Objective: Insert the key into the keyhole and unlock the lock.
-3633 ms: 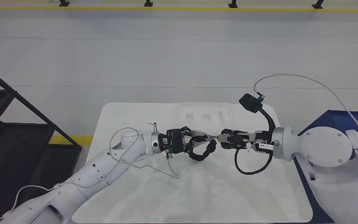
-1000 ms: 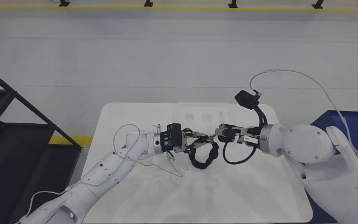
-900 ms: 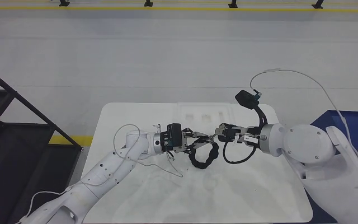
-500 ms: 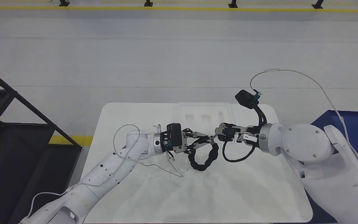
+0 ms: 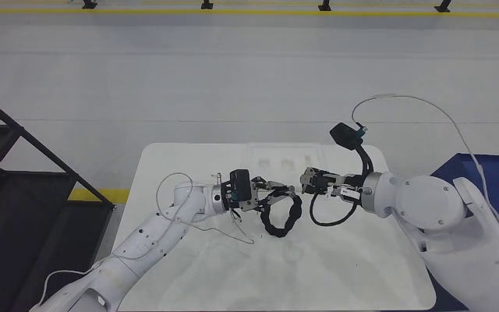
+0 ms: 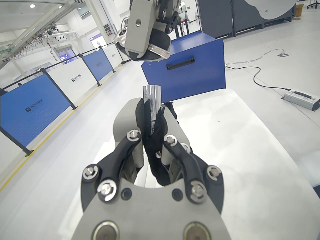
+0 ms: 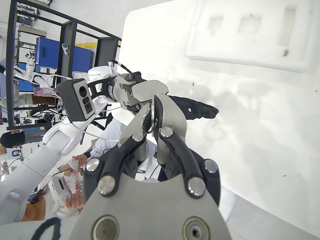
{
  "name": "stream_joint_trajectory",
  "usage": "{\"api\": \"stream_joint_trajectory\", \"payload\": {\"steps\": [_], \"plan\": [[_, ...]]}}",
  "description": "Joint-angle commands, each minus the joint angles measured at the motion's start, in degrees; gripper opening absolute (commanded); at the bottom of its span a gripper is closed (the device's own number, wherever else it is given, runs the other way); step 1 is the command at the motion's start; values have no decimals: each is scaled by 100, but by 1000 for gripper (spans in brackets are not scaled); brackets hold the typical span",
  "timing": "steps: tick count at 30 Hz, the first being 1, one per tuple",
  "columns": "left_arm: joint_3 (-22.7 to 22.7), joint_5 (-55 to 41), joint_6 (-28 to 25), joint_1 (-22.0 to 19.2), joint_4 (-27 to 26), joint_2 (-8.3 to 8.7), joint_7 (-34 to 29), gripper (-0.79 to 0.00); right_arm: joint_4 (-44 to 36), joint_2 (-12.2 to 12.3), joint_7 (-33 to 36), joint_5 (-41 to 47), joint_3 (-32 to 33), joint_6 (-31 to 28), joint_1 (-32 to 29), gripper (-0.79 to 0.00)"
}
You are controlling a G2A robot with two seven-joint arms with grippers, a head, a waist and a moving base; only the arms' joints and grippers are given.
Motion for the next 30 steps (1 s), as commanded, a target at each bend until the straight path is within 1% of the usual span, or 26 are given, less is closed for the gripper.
{"api": "stream_joint_trajectory", "payload": {"steps": [1, 5, 9, 19, 21, 27, 30], "plan": [[-12, 18, -17, 7, 2, -6, 10, -785, -35, 1, -172, 61, 76, -95, -120, -785], [-27, 55, -40, 16, 6, -17, 18, -785, -125, 7, -489, 95, 205, -258, -364, -785], [-42, 87, -92, 14, 12, -28, 2, -785, -153, 16, -649, 99, 296, -414, -568, -785], [-77, 42, -222, 36, 17, -60, -24, -785, -173, -12, -1181, 65, 326, -868, -879, -785], [-68, 23, -201, 43, 5, -77, -40, -785, -201, -31, -1395, 64, 309, -851, -932, -785], [-27, -31, -234, 53, 30, -119, -32, -785, -358, -90, -2213, -197, 258, -407, -1104, -785], [-27, -31, -234, 53, 30, -119, -32, -785, -370, -93, -2235, -210, 253, -394, -1113, -785]]}}
